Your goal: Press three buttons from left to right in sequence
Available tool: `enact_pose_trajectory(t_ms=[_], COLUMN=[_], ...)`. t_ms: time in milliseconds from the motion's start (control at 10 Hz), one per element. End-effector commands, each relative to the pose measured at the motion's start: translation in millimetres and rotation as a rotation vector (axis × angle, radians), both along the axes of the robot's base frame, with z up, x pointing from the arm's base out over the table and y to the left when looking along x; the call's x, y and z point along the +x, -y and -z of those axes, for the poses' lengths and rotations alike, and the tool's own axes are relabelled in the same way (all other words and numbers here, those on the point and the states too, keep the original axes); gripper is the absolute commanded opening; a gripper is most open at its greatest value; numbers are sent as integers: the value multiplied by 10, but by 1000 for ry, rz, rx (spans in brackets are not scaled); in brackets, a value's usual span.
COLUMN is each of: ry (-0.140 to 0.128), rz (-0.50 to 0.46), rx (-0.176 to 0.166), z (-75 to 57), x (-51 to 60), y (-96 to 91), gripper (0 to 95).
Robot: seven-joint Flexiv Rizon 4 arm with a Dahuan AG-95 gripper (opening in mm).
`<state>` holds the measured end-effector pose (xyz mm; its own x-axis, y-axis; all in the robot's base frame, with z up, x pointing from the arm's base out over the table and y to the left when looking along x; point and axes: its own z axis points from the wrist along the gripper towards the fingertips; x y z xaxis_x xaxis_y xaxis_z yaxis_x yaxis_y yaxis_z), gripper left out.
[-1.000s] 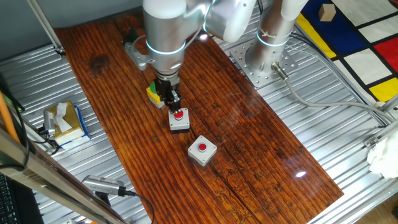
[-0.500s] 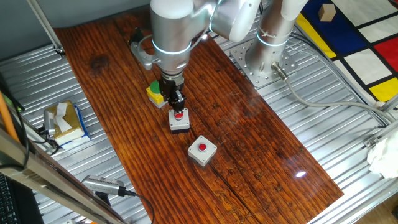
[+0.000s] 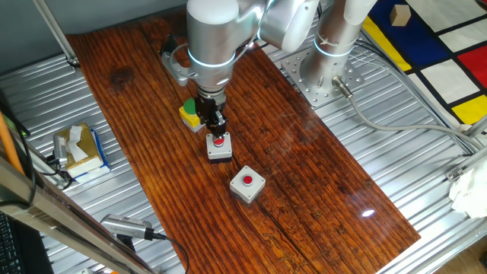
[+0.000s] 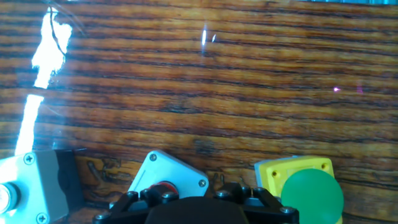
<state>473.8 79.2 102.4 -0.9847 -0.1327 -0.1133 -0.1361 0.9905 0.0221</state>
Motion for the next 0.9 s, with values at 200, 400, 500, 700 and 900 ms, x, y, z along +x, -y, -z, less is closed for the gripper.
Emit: enact_pose_trajectory(t_ms=[200, 400, 500, 700, 900], ry=[10, 12, 11, 16, 28], rz=[-2, -8, -9, -9, -11], rx=[-2, 0, 0, -2, 1], z=[43, 33, 30, 72, 127], x=[12, 7, 5, 5, 5], y=[1, 23, 30, 30, 25], gripper=[570, 570, 570, 570, 570])
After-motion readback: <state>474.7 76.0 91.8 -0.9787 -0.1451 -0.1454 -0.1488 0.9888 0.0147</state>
